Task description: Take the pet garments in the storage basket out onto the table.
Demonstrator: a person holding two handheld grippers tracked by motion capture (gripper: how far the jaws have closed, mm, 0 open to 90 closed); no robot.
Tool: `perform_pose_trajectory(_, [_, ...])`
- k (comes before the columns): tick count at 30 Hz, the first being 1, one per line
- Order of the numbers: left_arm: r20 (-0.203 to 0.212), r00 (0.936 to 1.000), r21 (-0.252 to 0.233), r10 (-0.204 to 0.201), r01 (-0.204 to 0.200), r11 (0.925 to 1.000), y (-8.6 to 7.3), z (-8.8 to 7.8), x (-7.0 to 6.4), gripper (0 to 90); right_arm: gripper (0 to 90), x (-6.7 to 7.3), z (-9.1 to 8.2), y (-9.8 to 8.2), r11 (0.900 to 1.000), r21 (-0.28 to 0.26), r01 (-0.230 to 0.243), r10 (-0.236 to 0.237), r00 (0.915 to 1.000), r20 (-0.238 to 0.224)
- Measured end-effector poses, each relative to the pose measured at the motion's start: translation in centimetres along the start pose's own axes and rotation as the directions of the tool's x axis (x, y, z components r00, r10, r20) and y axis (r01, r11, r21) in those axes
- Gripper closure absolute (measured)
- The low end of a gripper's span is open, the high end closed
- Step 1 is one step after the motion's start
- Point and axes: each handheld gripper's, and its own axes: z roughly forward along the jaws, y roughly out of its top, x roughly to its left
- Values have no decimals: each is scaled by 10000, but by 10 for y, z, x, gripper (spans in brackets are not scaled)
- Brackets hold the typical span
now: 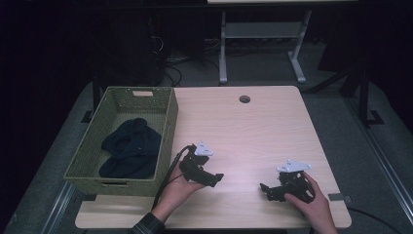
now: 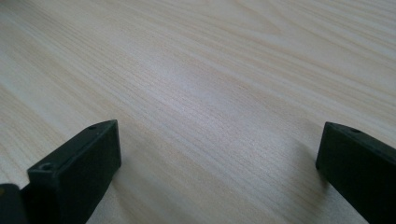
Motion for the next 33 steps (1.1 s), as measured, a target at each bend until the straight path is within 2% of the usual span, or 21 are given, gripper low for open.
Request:
perform_pose_trajectory(11, [-12,10000,79,-83,83,9999,13,-12,6,138,0,0,0,0,10000,-1,-1,1,10000,-4])
perform_pose_trajectory(22, [289,9996,138,-58,54,9999,28,-26,14,138,0,0,0,0,10000,-8,4,-4,10000,1])
perform_pose_trajectory(33, [374,9992,198,-122,115,9997,39,-35,22,140,0,0,0,0,10000,-6,2,-2,10000,2])
